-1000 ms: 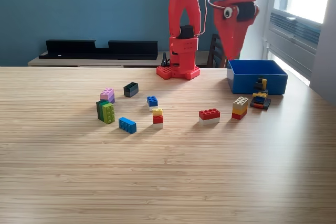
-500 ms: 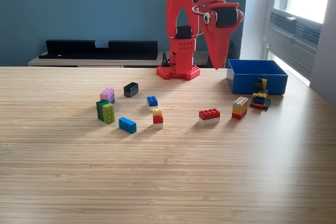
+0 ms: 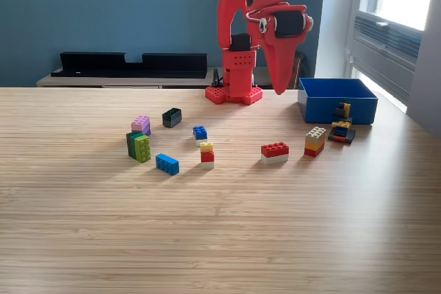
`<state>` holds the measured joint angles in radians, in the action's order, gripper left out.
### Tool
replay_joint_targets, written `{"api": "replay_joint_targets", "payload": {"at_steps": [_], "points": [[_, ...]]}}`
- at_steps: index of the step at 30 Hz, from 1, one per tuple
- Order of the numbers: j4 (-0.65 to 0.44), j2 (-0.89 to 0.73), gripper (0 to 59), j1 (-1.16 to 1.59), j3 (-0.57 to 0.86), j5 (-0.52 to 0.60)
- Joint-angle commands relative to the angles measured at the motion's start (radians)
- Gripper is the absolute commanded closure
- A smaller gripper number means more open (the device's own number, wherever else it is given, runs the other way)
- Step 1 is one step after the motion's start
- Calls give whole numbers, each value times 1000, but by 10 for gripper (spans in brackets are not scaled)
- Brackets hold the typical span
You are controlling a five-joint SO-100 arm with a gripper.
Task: Grasp a lego block and put it in the bin.
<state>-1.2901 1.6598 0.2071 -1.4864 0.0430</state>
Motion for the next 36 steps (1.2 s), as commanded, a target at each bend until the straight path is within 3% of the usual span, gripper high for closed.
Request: {"api": "replay_joint_targets", "payload": {"at_steps": [1,10,25,36], "points": [[26,81,585,-84,14,6],[49,81,585,-284,9,126],[149,87,584,-601,-147,514],[179,95,585,-661,-225,555]]}}
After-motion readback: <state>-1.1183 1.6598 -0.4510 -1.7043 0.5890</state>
